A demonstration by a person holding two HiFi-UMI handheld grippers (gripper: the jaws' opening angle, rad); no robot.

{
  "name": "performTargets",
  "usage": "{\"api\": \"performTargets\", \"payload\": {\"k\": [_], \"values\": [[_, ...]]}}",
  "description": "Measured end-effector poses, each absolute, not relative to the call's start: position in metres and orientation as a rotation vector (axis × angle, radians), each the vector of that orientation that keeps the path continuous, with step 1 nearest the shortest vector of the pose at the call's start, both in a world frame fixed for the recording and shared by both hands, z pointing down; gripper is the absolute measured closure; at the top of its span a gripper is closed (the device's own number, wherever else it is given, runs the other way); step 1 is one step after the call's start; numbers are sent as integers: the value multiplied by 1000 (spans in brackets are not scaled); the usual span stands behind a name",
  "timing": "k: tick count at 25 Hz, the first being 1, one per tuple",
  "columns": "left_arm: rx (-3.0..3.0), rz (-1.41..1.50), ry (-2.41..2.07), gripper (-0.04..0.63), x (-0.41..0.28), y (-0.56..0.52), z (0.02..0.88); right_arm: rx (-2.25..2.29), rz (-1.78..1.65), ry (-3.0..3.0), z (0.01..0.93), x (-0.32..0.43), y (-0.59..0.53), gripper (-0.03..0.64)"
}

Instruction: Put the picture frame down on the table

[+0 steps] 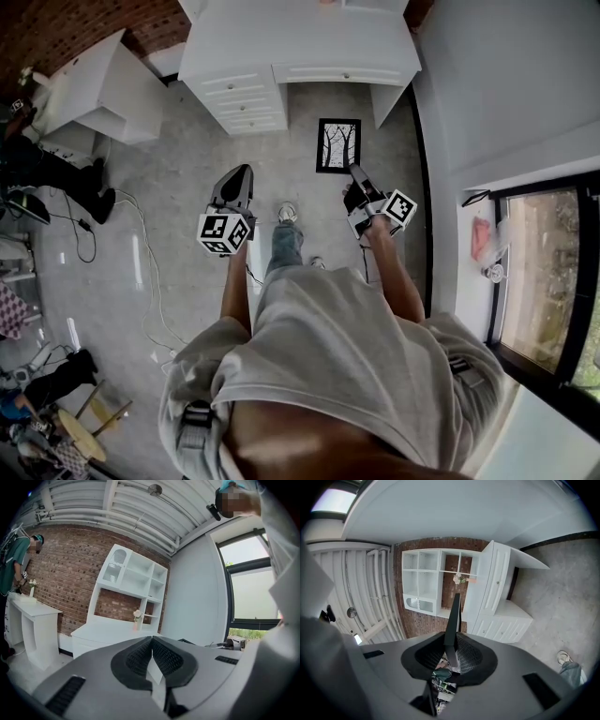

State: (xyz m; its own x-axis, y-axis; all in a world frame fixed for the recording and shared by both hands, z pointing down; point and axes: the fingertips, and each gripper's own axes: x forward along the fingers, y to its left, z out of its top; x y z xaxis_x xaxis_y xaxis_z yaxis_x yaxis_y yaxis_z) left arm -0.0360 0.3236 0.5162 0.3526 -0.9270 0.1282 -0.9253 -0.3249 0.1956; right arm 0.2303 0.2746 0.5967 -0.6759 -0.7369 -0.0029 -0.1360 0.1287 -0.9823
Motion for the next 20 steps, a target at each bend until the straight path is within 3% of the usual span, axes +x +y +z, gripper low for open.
{"api": "performTargets", "payload": {"k": [20], "values": [[2427,-58,-1583,578,-140,140,505,-916,-1529,1919,578,134,106,529]]}}
